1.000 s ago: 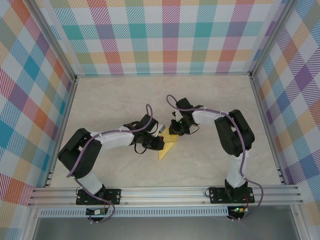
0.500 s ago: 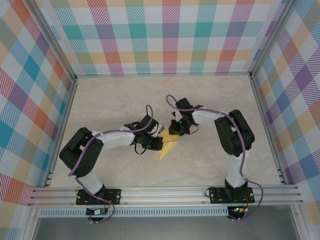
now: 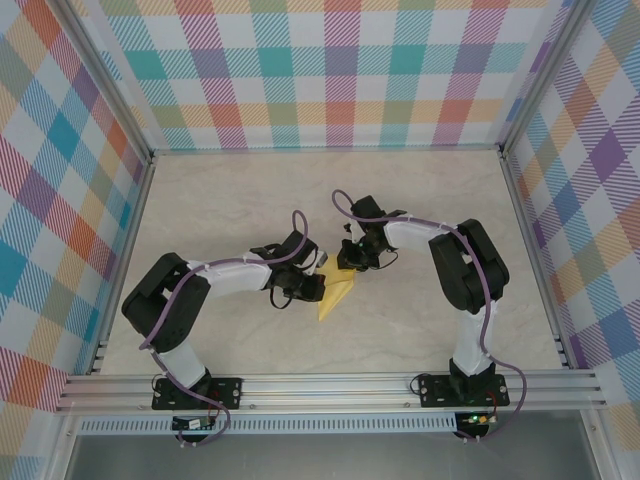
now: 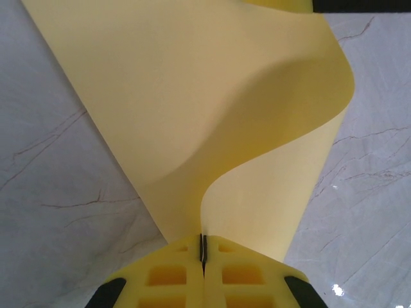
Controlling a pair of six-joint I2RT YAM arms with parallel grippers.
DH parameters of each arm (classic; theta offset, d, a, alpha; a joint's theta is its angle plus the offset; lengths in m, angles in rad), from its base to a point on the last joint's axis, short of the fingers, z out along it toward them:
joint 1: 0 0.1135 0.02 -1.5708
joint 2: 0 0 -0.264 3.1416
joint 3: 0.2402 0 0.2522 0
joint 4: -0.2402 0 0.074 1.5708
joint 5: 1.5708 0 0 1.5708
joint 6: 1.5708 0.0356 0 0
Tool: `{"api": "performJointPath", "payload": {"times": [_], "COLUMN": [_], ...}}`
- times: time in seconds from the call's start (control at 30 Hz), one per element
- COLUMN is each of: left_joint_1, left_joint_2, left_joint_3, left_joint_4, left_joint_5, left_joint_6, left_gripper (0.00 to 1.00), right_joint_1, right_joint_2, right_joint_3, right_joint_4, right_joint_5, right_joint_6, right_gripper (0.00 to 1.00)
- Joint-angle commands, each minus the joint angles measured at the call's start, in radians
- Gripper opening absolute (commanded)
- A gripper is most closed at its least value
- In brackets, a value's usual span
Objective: Fold a paper plane with a square sheet of paper (pick it up from the middle)
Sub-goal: Third fold the triangle at the center of the table.
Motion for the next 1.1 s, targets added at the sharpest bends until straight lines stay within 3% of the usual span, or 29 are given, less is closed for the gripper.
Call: {"api": "performJointPath", "payload": {"times": [0.0, 0.4, 1.07], "left_joint_1": [0.011, 0.013, 0.013], "left_joint_2": [0.017, 0.002, 0.061], "left_joint_3": [0.028, 0.019, -0.006], "left_joint_4": [-0.01, -0.001, 0.033], "left_joint_5": [-0.002, -0.036, 0.007], "left_joint_6": [0.021, 0.015, 0.014], "left_gripper": [0.03, 0.03, 0.04], "right_joint_1": [0.01, 0.013, 0.018], "right_joint_2": [0.021, 0.023, 0.02], "right_joint_3": [-0.007, -0.008, -0.004], "right_joint_4": [-0.073, -0.073, -0.073], "right_joint_5": [0.041, 0.045, 0.036], "right_joint_6": [-0.005, 0.0, 0.006], "right_gripper": [0.16, 0.16, 0.18]}}
